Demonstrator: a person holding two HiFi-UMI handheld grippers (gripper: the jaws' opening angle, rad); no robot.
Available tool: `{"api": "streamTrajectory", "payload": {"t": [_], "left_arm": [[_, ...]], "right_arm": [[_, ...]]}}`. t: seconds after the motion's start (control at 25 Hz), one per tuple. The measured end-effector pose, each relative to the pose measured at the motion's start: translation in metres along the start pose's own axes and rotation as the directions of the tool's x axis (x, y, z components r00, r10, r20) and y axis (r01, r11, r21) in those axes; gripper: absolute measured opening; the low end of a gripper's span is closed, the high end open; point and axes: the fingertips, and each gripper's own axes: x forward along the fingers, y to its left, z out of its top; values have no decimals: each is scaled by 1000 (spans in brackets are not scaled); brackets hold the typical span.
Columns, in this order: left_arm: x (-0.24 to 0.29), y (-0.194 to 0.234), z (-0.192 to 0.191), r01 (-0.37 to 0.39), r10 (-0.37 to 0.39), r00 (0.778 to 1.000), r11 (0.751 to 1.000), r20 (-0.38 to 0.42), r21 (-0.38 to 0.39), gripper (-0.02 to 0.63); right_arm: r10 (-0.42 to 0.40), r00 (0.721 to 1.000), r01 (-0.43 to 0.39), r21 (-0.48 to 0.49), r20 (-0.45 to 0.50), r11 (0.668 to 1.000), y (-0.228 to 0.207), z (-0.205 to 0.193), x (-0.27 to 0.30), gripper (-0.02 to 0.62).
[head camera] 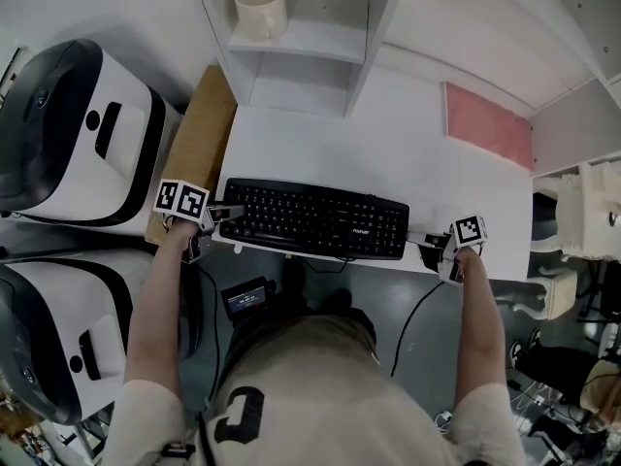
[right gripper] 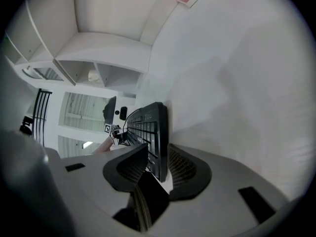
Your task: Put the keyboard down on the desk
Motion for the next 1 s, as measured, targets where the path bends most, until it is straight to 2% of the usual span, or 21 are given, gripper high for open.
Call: {"api": "streamTrajectory", "payload": {"t": [0.12,0.32,0.52,0.64,0.8,0.92,1.0], "left_arm": [[1,0,0,-11,11,1000,1000,-1,2,225],[1,-2,1,-52,52,999,998,-7,27,235],[3,0,1,-125,126,992,990,-7,61,239],[5,2,1,-165,166,986,984,-7,74,242],[3,4,1,-195,196,981,979,-3,66,247],[1,8,2,-253,254,967,965,2,75,256],[-3,13,5,-327,329,944,938,6,113,262]], "right_arm": [[-4,1000,4,-41,-9,999,3,-1,2,138],[-11,1000,11,-20,5,1000,6,-4,1,137],[-92,996,91,-75,-3,993,-4,-3,-3,103],[-66,998,66,-33,9,997,1,-6,0,97],[-73,997,74,-36,28,997,1,-7,0,97],[-91,995,94,-49,45,994,0,-6,0,98],[-77,995,80,-40,63,996,2,-6,2,103]]}}
